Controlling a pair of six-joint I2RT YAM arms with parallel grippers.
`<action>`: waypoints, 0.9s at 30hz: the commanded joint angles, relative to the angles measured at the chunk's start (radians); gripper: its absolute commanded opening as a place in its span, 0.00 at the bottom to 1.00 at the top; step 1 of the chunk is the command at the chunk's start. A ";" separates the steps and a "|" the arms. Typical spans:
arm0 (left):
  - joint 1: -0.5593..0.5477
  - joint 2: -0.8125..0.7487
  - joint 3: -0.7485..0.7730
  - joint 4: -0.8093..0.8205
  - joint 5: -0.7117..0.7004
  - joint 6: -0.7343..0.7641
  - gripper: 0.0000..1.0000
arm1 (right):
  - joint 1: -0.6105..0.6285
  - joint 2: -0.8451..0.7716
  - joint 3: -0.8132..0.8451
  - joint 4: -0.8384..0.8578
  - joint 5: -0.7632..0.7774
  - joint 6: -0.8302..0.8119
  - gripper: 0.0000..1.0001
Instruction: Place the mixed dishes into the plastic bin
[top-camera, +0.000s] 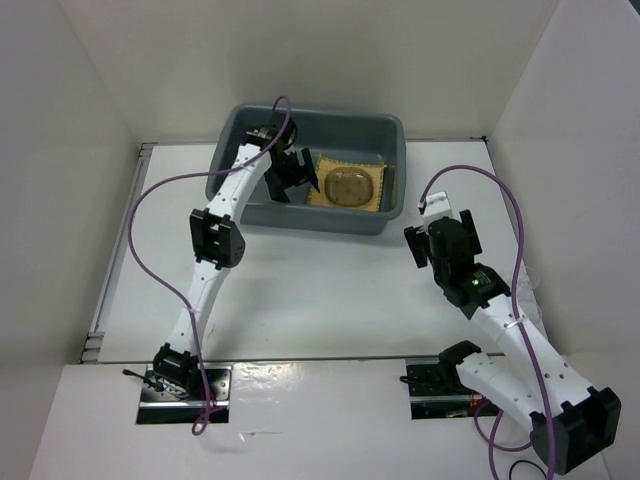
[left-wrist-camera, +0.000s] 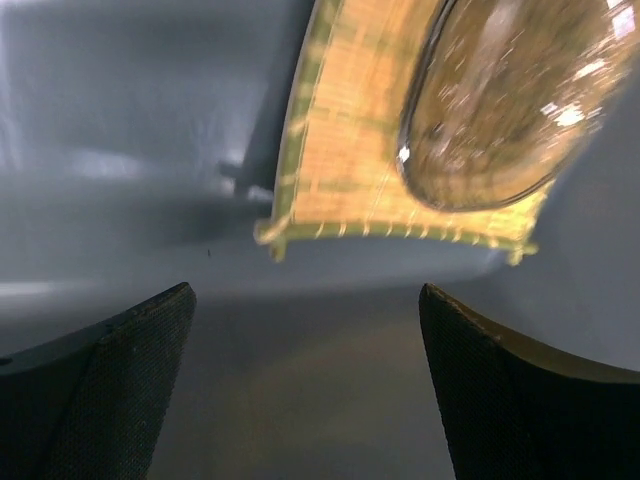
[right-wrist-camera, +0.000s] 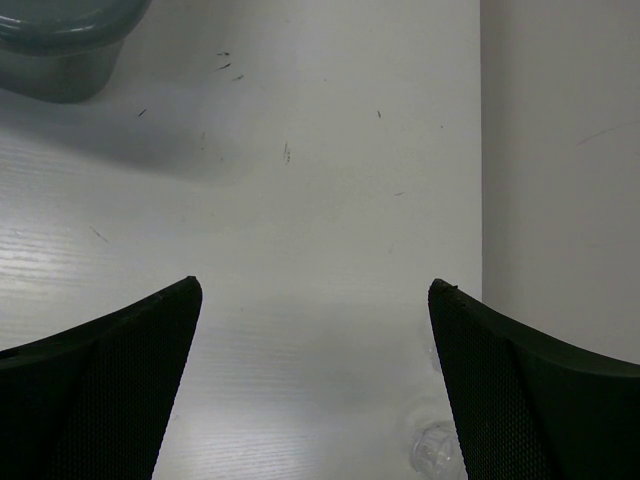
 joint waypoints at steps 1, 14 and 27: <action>-0.011 -0.128 -0.107 -0.019 -0.073 -0.040 0.98 | -0.007 -0.016 -0.008 0.049 0.005 0.006 0.98; 0.011 -0.638 -1.053 0.543 -0.012 -0.151 0.54 | -0.007 -0.035 -0.017 0.058 0.005 0.006 0.98; 0.011 -0.748 -1.316 0.608 0.008 -0.142 0.50 | -0.007 -0.025 -0.017 0.058 0.005 0.006 0.98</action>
